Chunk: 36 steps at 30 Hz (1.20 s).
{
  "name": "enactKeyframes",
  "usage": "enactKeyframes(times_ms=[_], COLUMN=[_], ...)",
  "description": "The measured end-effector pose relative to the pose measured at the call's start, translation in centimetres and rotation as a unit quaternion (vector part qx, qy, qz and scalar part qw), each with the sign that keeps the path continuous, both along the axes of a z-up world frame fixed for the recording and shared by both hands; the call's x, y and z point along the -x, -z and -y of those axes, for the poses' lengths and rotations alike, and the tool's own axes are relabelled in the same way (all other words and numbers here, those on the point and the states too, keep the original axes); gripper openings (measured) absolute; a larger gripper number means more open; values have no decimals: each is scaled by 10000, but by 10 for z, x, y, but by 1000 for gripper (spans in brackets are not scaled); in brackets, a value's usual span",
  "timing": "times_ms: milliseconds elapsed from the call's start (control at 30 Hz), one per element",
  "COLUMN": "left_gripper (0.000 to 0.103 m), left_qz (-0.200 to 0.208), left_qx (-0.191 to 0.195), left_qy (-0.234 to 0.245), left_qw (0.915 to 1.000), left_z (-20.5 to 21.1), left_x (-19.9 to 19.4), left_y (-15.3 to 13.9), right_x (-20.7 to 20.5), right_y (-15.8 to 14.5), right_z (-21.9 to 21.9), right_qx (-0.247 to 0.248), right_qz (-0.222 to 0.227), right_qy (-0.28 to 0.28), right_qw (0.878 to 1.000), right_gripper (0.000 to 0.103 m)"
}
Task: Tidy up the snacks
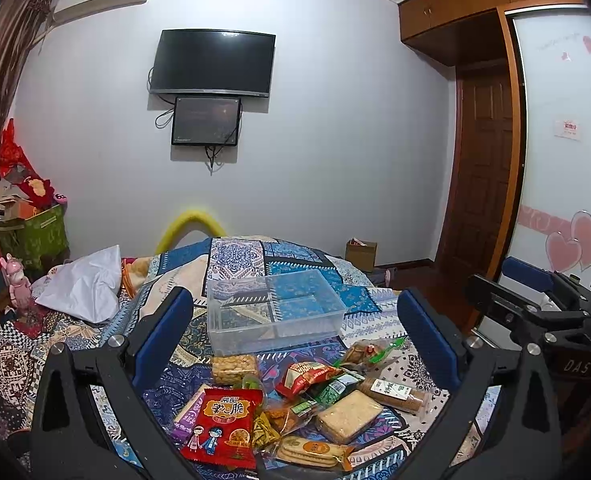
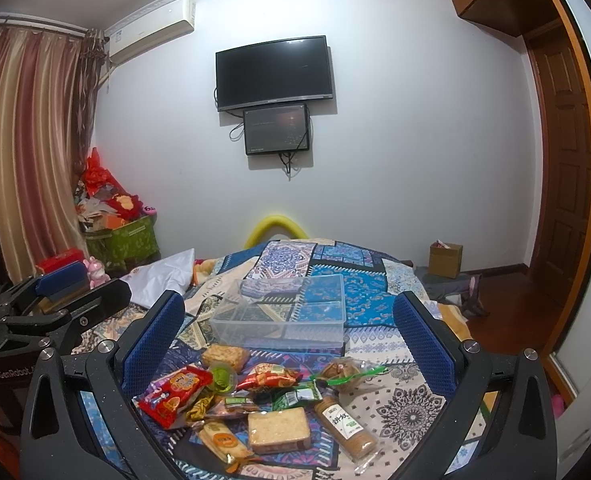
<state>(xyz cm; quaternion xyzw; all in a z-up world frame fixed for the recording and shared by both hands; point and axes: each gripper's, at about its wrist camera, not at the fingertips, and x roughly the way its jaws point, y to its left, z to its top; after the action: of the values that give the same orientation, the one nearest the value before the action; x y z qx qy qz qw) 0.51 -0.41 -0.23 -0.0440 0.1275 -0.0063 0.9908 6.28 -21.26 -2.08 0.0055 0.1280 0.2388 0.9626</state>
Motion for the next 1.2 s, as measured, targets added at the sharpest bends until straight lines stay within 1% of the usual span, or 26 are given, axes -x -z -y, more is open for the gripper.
enactKeyframes(times_ms=[500, 733, 900, 967, 1067, 1133, 1200], left_gripper=[103, 103, 103, 103, 102, 91, 88], left_qz=[-66, -238, -578, -776, -1145, -1382, -1617], left_qx=[5, -1, -88, -41, 117, 201, 215], left_qy=[-10, -39, -38, -24, 19, 6, -56], left_qw=[10000, 9997, 9983, 9970, 9934, 9902, 9866], left_z=[-2, -6, -11, -16, -27, -33, -37], left_x=[-5, -18, -35, -45, -60, -71, -83], left_y=[2, 15, 33, 43, 62, 75, 89], right_x=[-3, -13, -32, -41, -55, -61, -69], right_y=[2, 9, 25, 32, 48, 58, 69], right_z=[0, 0, 5, 5, 3, 4, 5], right_qx=[15, -41, -33, 110, 390, 498, 638], right_qz=[-42, -262, -646, -757, -1015, -1136, -1278], right_qy=[-1, 61, 233, 342, 297, 320, 391], right_qw=[10000, 9996, 9976, 9965, 9936, 9918, 9890], right_gripper=[103, 103, 103, 103, 103, 103, 103])
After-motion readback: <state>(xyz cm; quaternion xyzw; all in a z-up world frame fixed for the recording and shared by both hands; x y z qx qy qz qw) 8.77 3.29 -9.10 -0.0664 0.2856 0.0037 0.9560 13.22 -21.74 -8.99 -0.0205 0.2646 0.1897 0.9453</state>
